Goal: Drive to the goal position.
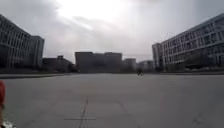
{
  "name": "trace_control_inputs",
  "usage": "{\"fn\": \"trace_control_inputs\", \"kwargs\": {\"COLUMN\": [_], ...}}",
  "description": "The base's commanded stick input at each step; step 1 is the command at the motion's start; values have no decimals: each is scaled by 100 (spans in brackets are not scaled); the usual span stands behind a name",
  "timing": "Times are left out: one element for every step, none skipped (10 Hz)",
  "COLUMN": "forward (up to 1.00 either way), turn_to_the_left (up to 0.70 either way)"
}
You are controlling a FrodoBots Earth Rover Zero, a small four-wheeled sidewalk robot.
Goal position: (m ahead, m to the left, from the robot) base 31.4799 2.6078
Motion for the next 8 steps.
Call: {"fn": "trace_control_inputs", "kwargs": {"forward": [100, 100, 100, 100, 100, 100, 100, 100], "turn_to_the_left": [0, 0, 17, 40, 40, 40, 26, 18]}}
